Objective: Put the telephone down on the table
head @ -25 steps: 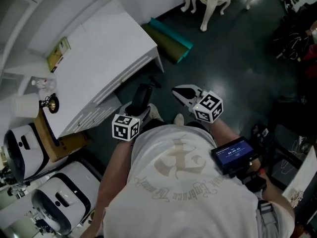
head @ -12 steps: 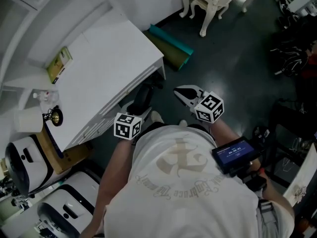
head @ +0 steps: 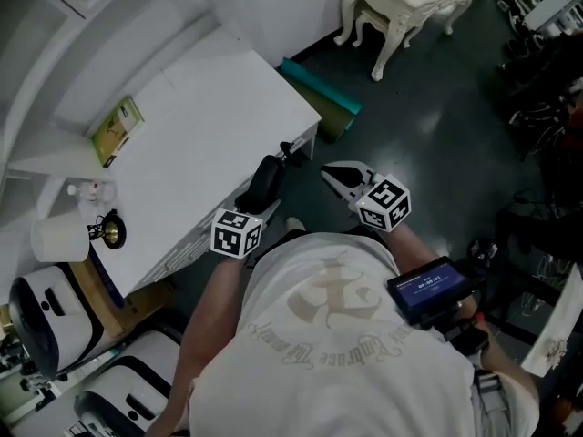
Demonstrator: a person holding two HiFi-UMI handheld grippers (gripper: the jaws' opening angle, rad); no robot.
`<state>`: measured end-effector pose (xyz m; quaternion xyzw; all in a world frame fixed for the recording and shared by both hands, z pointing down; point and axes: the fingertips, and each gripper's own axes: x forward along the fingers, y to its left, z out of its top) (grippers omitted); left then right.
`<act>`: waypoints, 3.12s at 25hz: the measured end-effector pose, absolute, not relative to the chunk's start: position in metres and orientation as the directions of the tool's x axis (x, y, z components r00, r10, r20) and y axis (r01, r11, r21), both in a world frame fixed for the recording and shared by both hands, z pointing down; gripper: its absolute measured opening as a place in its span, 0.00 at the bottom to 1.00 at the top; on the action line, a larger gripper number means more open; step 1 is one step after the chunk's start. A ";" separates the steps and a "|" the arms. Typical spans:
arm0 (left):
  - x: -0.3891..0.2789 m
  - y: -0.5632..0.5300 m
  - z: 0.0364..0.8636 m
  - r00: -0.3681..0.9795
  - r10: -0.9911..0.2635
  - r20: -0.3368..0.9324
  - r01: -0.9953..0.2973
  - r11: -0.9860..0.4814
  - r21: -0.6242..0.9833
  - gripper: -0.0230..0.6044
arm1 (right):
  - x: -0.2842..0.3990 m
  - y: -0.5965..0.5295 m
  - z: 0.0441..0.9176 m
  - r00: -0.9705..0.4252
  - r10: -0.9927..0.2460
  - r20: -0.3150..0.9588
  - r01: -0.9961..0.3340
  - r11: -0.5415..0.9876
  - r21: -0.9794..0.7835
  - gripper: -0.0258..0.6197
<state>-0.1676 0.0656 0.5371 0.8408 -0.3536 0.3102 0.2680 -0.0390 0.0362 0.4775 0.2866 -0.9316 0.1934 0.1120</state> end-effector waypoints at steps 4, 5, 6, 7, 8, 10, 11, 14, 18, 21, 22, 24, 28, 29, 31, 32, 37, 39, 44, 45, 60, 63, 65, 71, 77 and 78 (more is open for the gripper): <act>-0.184 0.061 0.537 0.555 -0.429 0.712 -0.760 -0.610 0.224 0.48 | -0.051 0.031 0.476 -0.801 -0.505 0.322 -0.591 0.752 -0.292 0.06; -0.189 0.060 0.537 0.554 -0.429 0.713 -0.759 -0.612 0.222 0.48 | -0.054 0.029 0.476 -0.798 -0.509 0.322 -0.595 0.748 -0.293 0.06; -0.193 0.059 0.537 0.553 -0.429 0.714 -0.758 -0.614 0.219 0.48 | -0.057 0.027 0.476 -0.796 -0.513 0.322 -0.599 0.745 -0.294 0.06; -0.197 0.058 0.536 0.553 -0.428 0.715 -0.757 -0.617 0.216 0.48 | -0.060 0.026 0.476 -0.794 -0.515 0.323 -0.601 0.742 -0.296 0.06; -0.201 0.057 0.536 0.552 -0.427 0.716 -0.756 -0.619 0.213 0.48 | -0.063 0.025 0.476 -0.793 -0.516 0.323 -0.603 0.741 -0.296 0.06; -0.207 0.055 0.536 0.551 -0.427 0.717 -0.755 -0.621 0.210 0.48 | -0.069 0.025 0.477 -0.792 -0.515 0.327 -0.604 0.740 -0.297 0.06; -0.210 0.055 0.537 0.551 -0.427 0.717 -0.756 -0.619 0.212 0.48 | -0.072 0.025 0.478 -0.792 -0.514 0.329 -0.603 0.740 -0.297 0.06; -0.217 0.052 0.538 0.551 -0.429 0.716 -0.762 -0.608 0.223 0.48 | -0.076 0.025 0.482 -0.794 -0.507 0.336 -0.602 0.737 -0.307 0.06; -0.217 0.043 0.540 0.553 -0.426 0.716 -0.764 -0.601 0.232 0.48 | -0.075 0.014 0.488 -0.795 -0.505 0.337 -0.602 0.729 -0.326 0.06; -0.216 0.032 0.541 0.550 -0.423 0.720 -0.767 -0.596 0.236 0.48 | -0.076 0.000 0.492 -0.800 -0.499 0.332 -0.595 0.729 -0.338 0.06; -0.216 0.028 0.542 0.550 -0.423 0.720 -0.768 -0.595 0.237 0.48 | -0.078 -0.006 0.492 -0.804 -0.496 0.329 -0.591 0.732 -0.340 0.06; -0.216 0.018 0.543 0.546 -0.422 0.723 -0.771 -0.591 0.237 0.48 | -0.079 -0.019 0.492 -0.811 -0.489 0.321 -0.581 0.738 -0.344 0.06; -0.210 -0.006 0.542 0.538 -0.431 0.725 -0.779 -0.584 0.231 0.48 | -0.076 -0.046 0.494 -0.822 -0.473 0.317 -0.565 0.746 -0.352 0.06; -0.208 -0.013 0.541 0.537 -0.435 0.723 -0.780 -0.583 0.229 0.48 | -0.073 -0.054 0.493 -0.824 -0.471 0.315 -0.563 0.748 -0.351 0.06; -0.204 -0.027 0.540 0.534 -0.443 0.720 -0.784 -0.579 0.225 0.48 | -0.070 -0.069 0.492 -0.827 -0.468 0.311 -0.557 0.752 -0.351 0.06; -0.202 -0.034 0.540 0.531 -0.446 0.721 -0.786 -0.577 0.222 0.48 | -0.069 -0.076 0.492 -0.830 -0.464 0.308 -0.553 0.755 -0.352 0.06; -0.194 -0.068 0.540 0.516 -0.456 0.725 -0.794 -0.571 0.206 0.48 | -0.064 -0.104 0.492 -0.846 -0.445 0.294 -0.529 0.769 -0.357 0.06; -0.192 -0.079 0.541 0.507 -0.457 0.731 -0.797 -0.572 0.196 0.48 | -0.061 -0.114 0.491 -0.851 -0.444 0.280 -0.522 0.771 -0.364 0.06; -0.183 -0.100 0.541 0.495 -0.461 0.736 -0.805 -0.563 0.189 0.48 | -0.048 -0.131 0.490 -0.855 -0.449 0.260 -0.518 0.767 -0.379 0.06; -0.182 -0.104 0.540 0.492 -0.461 0.738 -0.806 -0.563 0.185 0.48 | -0.047 -0.133 0.491 -0.855 -0.451 0.258 -0.518 0.765 -0.383 0.06; -0.180 -0.161 0.545 0.487 -0.423 0.765 -0.761 -0.635 0.133 0.48 | -0.037 -0.130 0.502 -0.818 -0.511 0.266 -0.575 0.696 -0.431 0.06; -0.176 -0.174 0.549 0.500 -0.403 0.767 -0.746 -0.651 0.144 0.48 | -0.034 -0.129 0.505 -0.801 -0.531 0.276 -0.596 0.674 -0.437 0.06; -0.174 -0.181 0.553 0.505 -0.389 0.771 -0.733 -0.665 0.145 0.48 | -0.033 -0.126 0.509 -0.793 -0.540 0.284 -0.608 0.659 -0.443 0.06; -0.164 -0.198 0.562 0.501 -0.354 0.790 -0.699 -0.703 0.128 0.48 | -0.022 -0.131 0.512 -0.765 -0.573 0.292 -0.639 0.626 -0.446 0.06; -0.160 -0.214 0.579 0.479 -0.310 0.822 -0.667 -0.737 0.110 0.48 | -0.012 -0.137 0.513 -0.738 -0.604 0.299 -0.668 0.595 -0.447 0.06; -0.161 -0.216 0.581 0.474 -0.304 0.826 -0.664 -0.740 0.109 0.48 | -0.011 -0.136 0.514 -0.735 -0.607 0.303 -0.672 0.588 -0.451 0.06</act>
